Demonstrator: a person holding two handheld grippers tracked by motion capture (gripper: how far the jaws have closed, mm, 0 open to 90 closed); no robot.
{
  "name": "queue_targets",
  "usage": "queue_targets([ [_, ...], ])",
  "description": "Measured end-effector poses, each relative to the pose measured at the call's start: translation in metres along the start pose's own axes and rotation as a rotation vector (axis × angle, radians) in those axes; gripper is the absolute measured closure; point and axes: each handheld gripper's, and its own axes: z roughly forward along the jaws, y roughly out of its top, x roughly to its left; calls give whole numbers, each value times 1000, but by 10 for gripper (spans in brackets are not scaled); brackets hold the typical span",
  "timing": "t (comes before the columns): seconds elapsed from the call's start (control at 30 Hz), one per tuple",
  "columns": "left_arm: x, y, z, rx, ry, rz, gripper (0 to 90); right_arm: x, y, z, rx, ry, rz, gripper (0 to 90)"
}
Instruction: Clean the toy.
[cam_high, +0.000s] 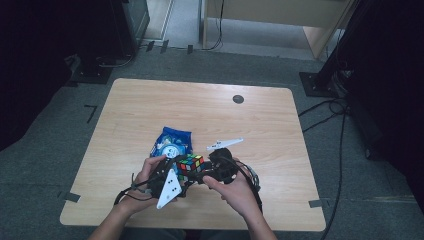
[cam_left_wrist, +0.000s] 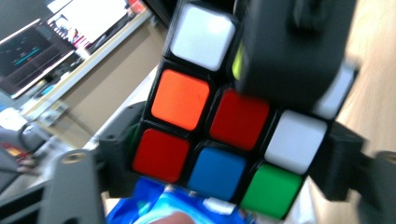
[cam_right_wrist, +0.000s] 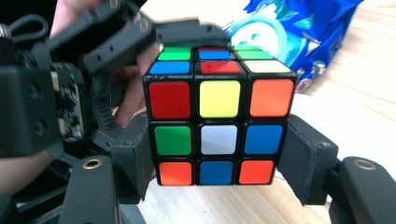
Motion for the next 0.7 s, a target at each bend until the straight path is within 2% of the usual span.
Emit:
queue_targets([
  [0.03, -1, -1, -1, -8, -19, -17, 315, -2, 0, -1, -13, 8, 9, 349],
  [0.1, -1, 0, -1, -13, -26, -45, 337, -5, 0, -3, -33, 31, 25, 348],
  [0.2, 2, 1, -1, -4, -19, -72, 340, -8, -2, -4, -76, 57, 26, 347],
  [0.3, 12, -6, -2, 15, -3, -143, 341, -15, -5, -12, -203, 100, 31, 347],
  [0.33, 15, -9, -3, 22, 1, -170, 341, -18, -7, -16, -245, 93, 30, 348],
  [0.4, 26, -18, -4, 34, 14, -255, 341, -23, -11, -21, -312, 42, 30, 352],
  [0.47, 36, -26, -6, 42, 26, -329, 341, -32, -16, -21, -341, 24, 53, 350],
  [0.57, 45, -31, -10, 33, 30, -410, 341, -37, -27, -8, -308, -97, 32, 368],
  [0.6, 46, -31, -10, 30, 26, -419, 341, -38, -31, 1, -295, -153, 9, 388],
  [0.67, 48, -30, -12, 15, 6, -457, 341, -38, -37, 13, -285, -231, -23, 420],
  [0.7, 48, -30, -13, 13, -1, -462, 341, -38, -41, 22, -267, -262, -42, 422],
])
